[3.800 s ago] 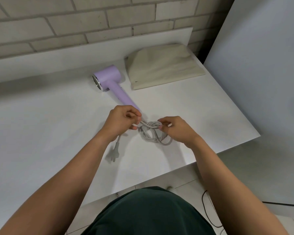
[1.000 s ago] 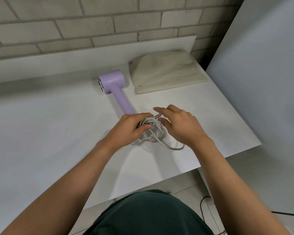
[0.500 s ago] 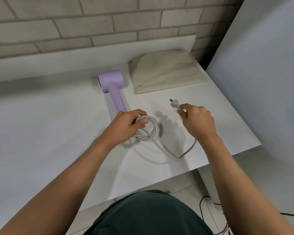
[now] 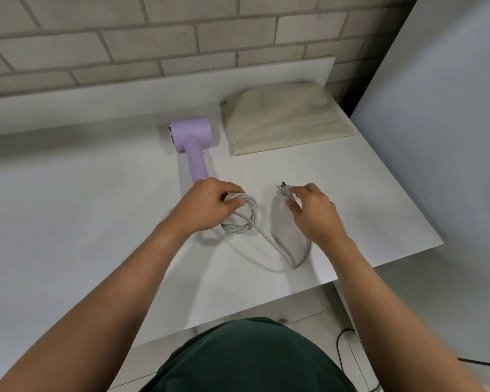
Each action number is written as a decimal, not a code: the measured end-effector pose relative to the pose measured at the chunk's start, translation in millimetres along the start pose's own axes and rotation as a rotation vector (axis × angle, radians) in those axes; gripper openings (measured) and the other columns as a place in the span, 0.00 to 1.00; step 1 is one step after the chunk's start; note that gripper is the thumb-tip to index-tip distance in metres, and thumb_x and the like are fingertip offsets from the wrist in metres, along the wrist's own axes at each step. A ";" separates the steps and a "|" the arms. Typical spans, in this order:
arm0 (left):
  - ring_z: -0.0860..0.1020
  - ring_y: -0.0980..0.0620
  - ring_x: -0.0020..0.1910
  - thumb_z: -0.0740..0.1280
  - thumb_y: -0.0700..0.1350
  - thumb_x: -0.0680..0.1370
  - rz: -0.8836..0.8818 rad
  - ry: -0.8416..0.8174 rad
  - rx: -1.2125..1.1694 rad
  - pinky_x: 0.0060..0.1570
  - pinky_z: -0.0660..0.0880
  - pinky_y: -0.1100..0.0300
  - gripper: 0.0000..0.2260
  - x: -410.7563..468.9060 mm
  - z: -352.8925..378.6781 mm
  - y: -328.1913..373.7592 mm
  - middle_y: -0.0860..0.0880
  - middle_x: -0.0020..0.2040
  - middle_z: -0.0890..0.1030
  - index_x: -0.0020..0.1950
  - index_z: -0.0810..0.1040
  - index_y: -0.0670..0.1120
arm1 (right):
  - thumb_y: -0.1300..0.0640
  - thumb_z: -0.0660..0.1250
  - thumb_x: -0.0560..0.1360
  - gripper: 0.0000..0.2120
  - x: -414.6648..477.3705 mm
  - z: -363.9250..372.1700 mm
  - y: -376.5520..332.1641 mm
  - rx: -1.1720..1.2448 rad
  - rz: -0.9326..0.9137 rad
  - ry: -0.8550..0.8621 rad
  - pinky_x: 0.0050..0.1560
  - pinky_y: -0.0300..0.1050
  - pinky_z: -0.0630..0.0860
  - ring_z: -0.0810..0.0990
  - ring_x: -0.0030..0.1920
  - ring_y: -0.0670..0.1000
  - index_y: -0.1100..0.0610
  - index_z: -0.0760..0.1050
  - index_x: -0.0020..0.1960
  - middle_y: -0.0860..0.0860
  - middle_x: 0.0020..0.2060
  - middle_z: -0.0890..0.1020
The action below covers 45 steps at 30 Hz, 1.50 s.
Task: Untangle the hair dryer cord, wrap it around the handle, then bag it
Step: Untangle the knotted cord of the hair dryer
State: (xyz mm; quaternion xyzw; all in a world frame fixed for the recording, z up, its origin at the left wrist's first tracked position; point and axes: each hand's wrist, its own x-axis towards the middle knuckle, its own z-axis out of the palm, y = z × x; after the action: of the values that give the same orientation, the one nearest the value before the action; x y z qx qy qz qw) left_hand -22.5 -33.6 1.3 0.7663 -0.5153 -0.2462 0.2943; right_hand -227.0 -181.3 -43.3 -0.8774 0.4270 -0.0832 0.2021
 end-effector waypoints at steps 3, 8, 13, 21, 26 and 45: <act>0.83 0.56 0.40 0.71 0.47 0.79 -0.045 -0.030 -0.034 0.49 0.79 0.55 0.05 -0.6 -2.4 4.0 0.52 0.41 0.86 0.53 0.87 0.54 | 0.43 0.65 0.82 0.13 -20.1 -22.5 -32.4 0.232 -0.076 -0.058 0.49 0.48 0.77 0.82 0.46 0.51 0.50 0.83 0.54 0.45 0.46 0.84; 0.80 0.60 0.43 0.74 0.49 0.77 -0.102 -0.045 -0.039 0.44 0.73 0.68 0.13 -2.4 -2.3 10.8 0.55 0.47 0.85 0.62 0.84 0.52 | 0.40 0.73 0.75 0.14 -39.2 -34.6 -59.7 0.262 -0.105 -0.414 0.49 0.43 0.78 0.83 0.42 0.39 0.47 0.78 0.54 0.42 0.40 0.85; 0.81 0.48 0.43 0.71 0.45 0.71 -0.171 -0.165 -0.248 0.48 0.80 0.48 0.14 -10.8 -9.7 10.3 0.52 0.45 0.86 0.56 0.77 0.50 | 0.51 0.72 0.78 0.03 -39.3 -28.1 -59.6 0.228 -0.143 -0.152 0.48 0.48 0.79 0.83 0.39 0.45 0.47 0.80 0.45 0.42 0.37 0.84; 0.81 0.55 0.51 0.71 0.33 0.70 -0.054 -0.139 -0.186 0.54 0.80 0.56 0.23 -15.7 -20.1 8.4 0.52 0.53 0.83 0.59 0.85 0.55 | 0.55 0.75 0.76 0.02 -36.4 -23.4 -69.4 0.197 -0.286 0.106 0.41 0.50 0.77 0.77 0.34 0.47 0.52 0.83 0.44 0.45 0.38 0.81; 0.78 0.56 0.52 0.69 0.34 0.70 -0.001 -0.167 -0.065 0.56 0.77 0.58 0.25 -15.9 -18.4 6.9 0.52 0.54 0.79 0.59 0.84 0.60 | 0.52 0.74 0.77 0.11 -32.5 -23.8 -74.7 0.200 -0.222 -0.007 0.47 0.48 0.77 0.82 0.42 0.49 0.49 0.80 0.59 0.42 0.39 0.81; 0.82 0.58 0.50 0.82 0.43 0.67 -0.056 0.217 -0.314 0.50 0.81 0.56 0.19 -11.2 7.8 5.5 0.53 0.52 0.81 0.53 0.80 0.50 | 0.52 0.69 0.80 0.11 -17.1 -15.1 -53.7 0.272 -0.140 -0.138 0.52 0.49 0.78 0.80 0.44 0.52 0.47 0.79 0.63 0.38 0.43 0.80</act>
State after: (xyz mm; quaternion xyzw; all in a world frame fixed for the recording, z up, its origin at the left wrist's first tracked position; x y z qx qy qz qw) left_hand -35.3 -26.3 0.5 0.7471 -0.4143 -0.2474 0.4572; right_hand -203.9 -142.5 -6.4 -0.8733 0.3346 -0.0937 0.3413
